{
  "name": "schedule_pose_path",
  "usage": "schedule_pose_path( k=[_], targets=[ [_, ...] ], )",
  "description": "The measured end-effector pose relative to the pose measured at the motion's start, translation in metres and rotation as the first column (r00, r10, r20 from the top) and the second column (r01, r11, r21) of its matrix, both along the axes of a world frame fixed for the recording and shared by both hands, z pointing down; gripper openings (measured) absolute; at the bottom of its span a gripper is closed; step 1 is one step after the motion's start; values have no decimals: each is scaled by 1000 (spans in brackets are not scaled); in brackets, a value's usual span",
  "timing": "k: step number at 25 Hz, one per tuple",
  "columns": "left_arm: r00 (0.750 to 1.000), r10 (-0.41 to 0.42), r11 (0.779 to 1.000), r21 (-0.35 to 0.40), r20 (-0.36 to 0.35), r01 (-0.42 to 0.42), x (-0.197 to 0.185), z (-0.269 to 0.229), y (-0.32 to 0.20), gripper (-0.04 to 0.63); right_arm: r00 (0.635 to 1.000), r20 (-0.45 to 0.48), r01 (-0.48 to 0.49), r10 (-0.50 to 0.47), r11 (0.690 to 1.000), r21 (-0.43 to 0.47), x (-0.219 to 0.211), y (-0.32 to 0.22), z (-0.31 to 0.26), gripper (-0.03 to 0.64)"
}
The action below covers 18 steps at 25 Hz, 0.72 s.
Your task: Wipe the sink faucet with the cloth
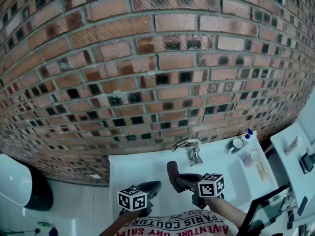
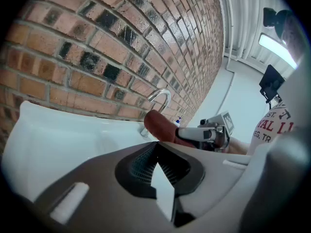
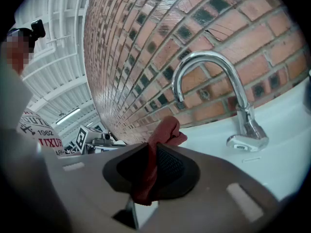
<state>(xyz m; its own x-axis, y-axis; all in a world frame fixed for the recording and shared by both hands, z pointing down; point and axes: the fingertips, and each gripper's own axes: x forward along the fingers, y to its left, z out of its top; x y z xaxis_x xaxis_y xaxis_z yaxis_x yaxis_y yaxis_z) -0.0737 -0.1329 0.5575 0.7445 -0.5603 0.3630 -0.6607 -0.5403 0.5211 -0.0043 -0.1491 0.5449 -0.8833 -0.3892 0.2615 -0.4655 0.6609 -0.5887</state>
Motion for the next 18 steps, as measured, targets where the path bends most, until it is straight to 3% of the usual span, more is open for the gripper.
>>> schedule_pose_path(
  k=[10, 13, 18],
  targets=[
    [1000, -4, 1000, -2, 0, 4, -1, 1, -3, 0, 1000, -21, 28, -24, 972, 232, -11, -44, -76, 52],
    [1000, -9, 1000, -5, 1, 9, -3, 2, -3, 0, 1000, -23, 18, -13, 968, 250, -15, -60, -82, 52],
    [1000, -15, 1000, -10, 1, 15, -5, 2, -4, 0, 999, -31, -4, 11, 978, 208, -18, -76, -67, 52]
  ],
)
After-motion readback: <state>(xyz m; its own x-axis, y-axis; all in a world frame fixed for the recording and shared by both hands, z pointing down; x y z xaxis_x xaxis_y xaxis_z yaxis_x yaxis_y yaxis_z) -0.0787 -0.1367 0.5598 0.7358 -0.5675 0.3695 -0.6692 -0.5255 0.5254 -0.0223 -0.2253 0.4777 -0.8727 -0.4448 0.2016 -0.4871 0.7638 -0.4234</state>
